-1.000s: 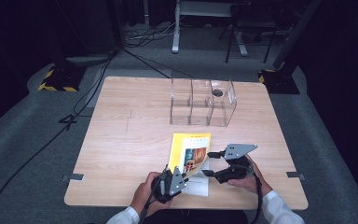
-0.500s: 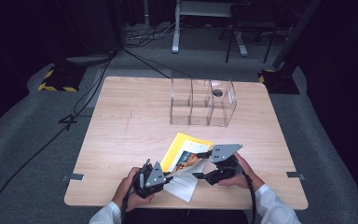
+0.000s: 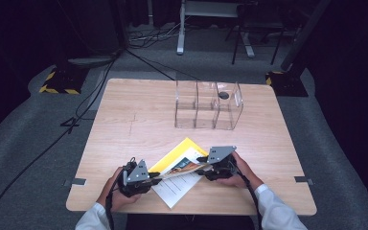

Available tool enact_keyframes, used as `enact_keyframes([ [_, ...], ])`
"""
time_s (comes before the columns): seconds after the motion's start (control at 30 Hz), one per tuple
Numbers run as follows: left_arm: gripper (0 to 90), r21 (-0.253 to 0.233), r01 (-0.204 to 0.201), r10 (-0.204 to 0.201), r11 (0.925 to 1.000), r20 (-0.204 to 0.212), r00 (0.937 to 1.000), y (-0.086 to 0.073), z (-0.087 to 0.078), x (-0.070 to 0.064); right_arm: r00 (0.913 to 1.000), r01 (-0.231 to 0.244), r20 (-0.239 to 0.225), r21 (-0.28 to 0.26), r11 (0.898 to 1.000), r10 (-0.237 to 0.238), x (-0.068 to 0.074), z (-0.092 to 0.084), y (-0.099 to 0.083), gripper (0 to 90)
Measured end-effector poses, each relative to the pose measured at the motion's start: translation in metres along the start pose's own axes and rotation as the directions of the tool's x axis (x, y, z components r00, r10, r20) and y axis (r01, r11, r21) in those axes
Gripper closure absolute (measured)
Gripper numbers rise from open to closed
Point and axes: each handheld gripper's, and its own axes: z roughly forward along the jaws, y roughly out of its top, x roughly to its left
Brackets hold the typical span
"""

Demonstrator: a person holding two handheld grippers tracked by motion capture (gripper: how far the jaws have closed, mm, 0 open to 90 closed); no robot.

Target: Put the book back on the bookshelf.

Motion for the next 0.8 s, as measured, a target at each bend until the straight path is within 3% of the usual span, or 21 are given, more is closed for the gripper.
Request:
enact_keyframes([
  [0.17,74.5,0.009,0.008,-0.008,0.9999,-0.024,0.9997,-0.003,-0.005,0.010,0.9962,0.045,0.075,-0.016,0.999,-0.044,-0.003,0.003,-0.011,62.3],
  [0.23,74.4,0.005,0.016,-0.016,0.9999,-0.019,0.9997,-0.002,-0.005,0.013,0.9967,0.042,0.072,-0.050,0.998,-0.038,-0.005,0.003,-0.016,64.3],
  [0.33,73.2,0.001,0.028,-0.028,0.9996,-0.037,0.9989,-0.002,-0.007,0.020,0.9885,0.101,0.118,-0.050,0.994,-0.095,-0.001,0.002,-0.014,69.4],
  [0.47,70.3,-0.006,0.053,-0.054,0.9986,-0.068,0.9963,-0.002,-0.007,0.022,0.9848,0.130,0.122,-0.051,0.990,-0.123,0.001,0.001,-0.012,73.0],
  [0.6,64.5,-0.026,0.055,-0.057,0.9981,-0.081,0.9951,0.004,-0.009,0.015,0.9836,0.135,0.127,-0.048,0.990,-0.128,0.002,-0.002,-0.009,74.7],
  [0.77,55.7,-0.074,0.033,-0.039,0.9967,-0.081,0.9960,0.020,-0.014,-0.002,0.9800,0.152,0.132,-0.011,0.988,-0.149,0.005,0.001,-0.005,74.9],
  [0.8,53.6,-0.069,0.036,-0.043,0.9970,-0.102,0.9938,0.028,-0.013,-0.011,0.9790,0.155,0.135,-0.005,0.988,-0.153,0.006,0.001,-0.004,74.9],
])
